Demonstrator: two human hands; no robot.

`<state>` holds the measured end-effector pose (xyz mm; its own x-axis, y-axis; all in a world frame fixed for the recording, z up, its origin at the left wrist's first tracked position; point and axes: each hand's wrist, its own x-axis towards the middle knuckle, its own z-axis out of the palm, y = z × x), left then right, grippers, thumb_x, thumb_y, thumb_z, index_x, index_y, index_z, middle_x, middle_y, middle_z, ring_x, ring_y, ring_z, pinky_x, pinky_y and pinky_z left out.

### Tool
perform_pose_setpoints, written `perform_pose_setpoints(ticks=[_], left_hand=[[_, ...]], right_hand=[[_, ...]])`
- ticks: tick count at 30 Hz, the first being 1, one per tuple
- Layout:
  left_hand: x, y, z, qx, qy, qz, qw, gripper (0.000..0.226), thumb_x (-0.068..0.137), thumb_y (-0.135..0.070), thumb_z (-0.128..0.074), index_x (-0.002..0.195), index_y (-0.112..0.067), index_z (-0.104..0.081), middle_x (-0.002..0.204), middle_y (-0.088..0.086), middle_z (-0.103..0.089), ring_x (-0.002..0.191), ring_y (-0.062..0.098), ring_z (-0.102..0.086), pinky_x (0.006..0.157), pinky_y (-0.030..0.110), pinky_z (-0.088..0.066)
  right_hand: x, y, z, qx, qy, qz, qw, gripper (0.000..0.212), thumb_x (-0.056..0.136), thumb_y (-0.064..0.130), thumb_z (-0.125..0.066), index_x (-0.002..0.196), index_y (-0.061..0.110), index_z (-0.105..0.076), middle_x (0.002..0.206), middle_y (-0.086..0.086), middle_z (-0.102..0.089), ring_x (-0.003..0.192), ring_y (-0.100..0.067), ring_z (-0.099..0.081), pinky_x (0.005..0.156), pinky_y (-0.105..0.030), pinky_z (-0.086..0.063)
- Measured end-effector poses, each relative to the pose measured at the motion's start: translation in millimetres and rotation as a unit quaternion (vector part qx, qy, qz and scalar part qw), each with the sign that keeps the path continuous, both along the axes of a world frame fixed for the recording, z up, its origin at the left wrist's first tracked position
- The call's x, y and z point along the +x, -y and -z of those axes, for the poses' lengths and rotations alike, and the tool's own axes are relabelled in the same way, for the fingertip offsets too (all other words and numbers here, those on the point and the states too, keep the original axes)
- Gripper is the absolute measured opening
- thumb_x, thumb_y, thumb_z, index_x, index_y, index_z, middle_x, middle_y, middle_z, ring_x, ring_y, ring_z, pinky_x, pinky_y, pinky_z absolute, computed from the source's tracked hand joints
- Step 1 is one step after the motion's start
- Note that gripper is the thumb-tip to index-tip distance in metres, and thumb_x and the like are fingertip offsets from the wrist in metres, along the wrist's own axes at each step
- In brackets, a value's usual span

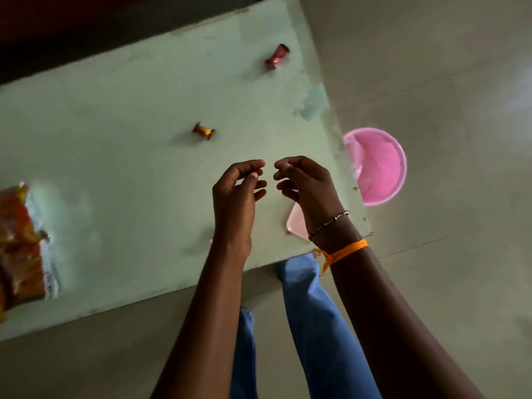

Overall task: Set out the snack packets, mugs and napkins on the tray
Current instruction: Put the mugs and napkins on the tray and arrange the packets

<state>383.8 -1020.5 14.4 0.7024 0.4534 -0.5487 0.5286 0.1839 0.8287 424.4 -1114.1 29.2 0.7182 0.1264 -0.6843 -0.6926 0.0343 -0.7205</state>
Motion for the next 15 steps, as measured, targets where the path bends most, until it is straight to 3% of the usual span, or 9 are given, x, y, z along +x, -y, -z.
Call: perform_pose_setpoints(ticks=[6,15], left_hand=[[-110,-103,-26,-0.012,-0.001,-0.108,0.994,0.031,0.088,-0.006,-0.048,0.08,-0.028,-0.068,0.083,-0.003,-0.063,0.072,0.009,-0.063,0.064,0.019,-0.052],[-292,-252,-69,0.0,0.017,-0.258,0.966,0.028,0.09,-0.007,-0.047,0.083,-0.026,-0.065,0.082,-0.003,-0.063,0.065,0.001,-0.06,0.057,0.012,-0.05]], right_hand=[[-91,-111,-22,0.005,0.015,-0.096,0.995,0.026,0.091,0.005,-0.045,0.072,0.017,-0.058,0.069,-0.002,-0.055,0.058,-0.011,-0.047,0.058,-0.02,-0.035],[-248,-285,-66,0.04,0.021,-0.247,0.968,0.023,0.093,0.007,-0.044,0.077,0.016,-0.058,0.072,-0.003,-0.055,0.061,-0.012,-0.048,0.059,-0.019,-0.035]])
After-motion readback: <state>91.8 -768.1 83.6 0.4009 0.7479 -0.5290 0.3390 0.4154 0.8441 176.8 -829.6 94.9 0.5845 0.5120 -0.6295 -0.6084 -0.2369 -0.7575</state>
